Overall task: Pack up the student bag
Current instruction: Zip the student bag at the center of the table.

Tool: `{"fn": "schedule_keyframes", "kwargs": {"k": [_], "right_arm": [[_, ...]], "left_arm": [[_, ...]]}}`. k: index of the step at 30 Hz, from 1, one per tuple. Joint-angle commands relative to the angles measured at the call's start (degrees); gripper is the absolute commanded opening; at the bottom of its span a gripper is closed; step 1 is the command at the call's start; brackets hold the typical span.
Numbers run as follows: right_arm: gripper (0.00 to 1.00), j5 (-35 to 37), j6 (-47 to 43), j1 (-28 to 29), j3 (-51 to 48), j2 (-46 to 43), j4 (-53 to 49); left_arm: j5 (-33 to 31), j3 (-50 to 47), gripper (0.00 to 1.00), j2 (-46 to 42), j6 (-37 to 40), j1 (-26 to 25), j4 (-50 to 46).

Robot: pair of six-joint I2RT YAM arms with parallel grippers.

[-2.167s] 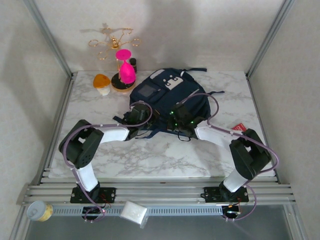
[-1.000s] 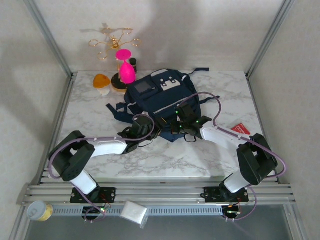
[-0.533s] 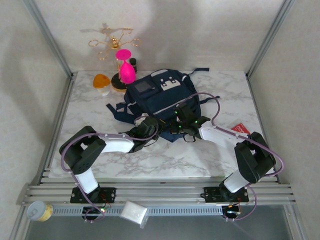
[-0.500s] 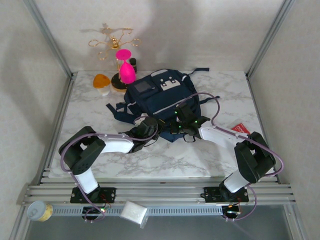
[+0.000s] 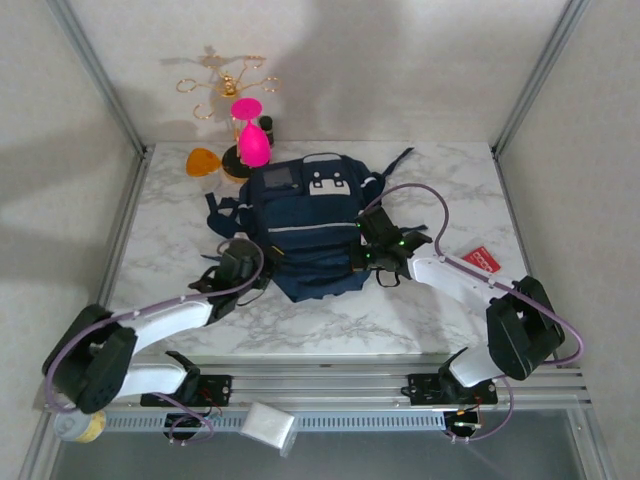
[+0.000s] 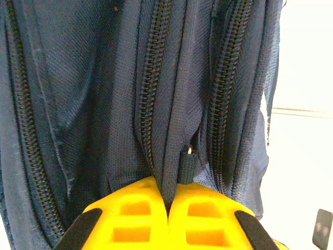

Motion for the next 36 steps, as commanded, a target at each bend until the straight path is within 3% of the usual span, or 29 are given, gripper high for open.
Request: {"fn": "schedule_keyframes", "kwargs": {"k": [1,3,5,8,11,14,17,20,26,31,36], "right_arm": [[0.00,4.7,-2.4,-1.8,-0.1,-0.3,-3.2],[0.00,0.9,-3.9,-1.2,0.4,0.5,-0.6],[0.00,-2.6,-4.7,0.3,0.6,0.9,2.9],[0.00,-8.7,-5.0,2.2,0.9,1.9,8.0],[0.00,-11.6,-5.6,5.2,1.4,3.6,10.4],[0.00,-14.8,-4.1,7.0,0.9,5.2,14.1],[0.00,-16.4,-3.5,7.5,0.3,6.8,15.8],[0.00,-15.5,-3.7,7.5,-1.2,6.3,17.1],[0.00,-14.7,-4.6,7.5,-1.5,6.5,16.9],[0.00,-15.4,-5.0,7.5,-2.2,6.4,18.5],[0.00,-15.9,-4.9,7.5,-2.8,6.4,20.3]], "left_arm": [[-1.8,-0.6,0.00,-3.4,12.1,11.3,-8.8],[1.3,1.6,0.00,-3.1,16.7,15.1,-12.4],[4.5,4.0,0.00,-1.8,19.7,15.7,-13.5],[8.3,5.7,0.19,-1.1,20.0,15.4,-13.5],[5.1,5.9,0.39,-7.4,19.0,13.0,-15.1],[2.7,5.9,0.51,-12.3,13.8,9.6,-17.7],[0.9,0.9,0.61,-15.5,1.1,4.2,-13.4],[-5.5,-3.0,0.64,-15.8,-8.7,-3.5,-7.4],[-10.3,2.3,0.67,-4.4,-15.8,-12.6,-3.6],[-12.1,5.7,0.66,4.9,-18.3,-13.4,-1.2],[-14.5,6.7,0.52,9.7,-20.8,-13.1,-0.2]]}}
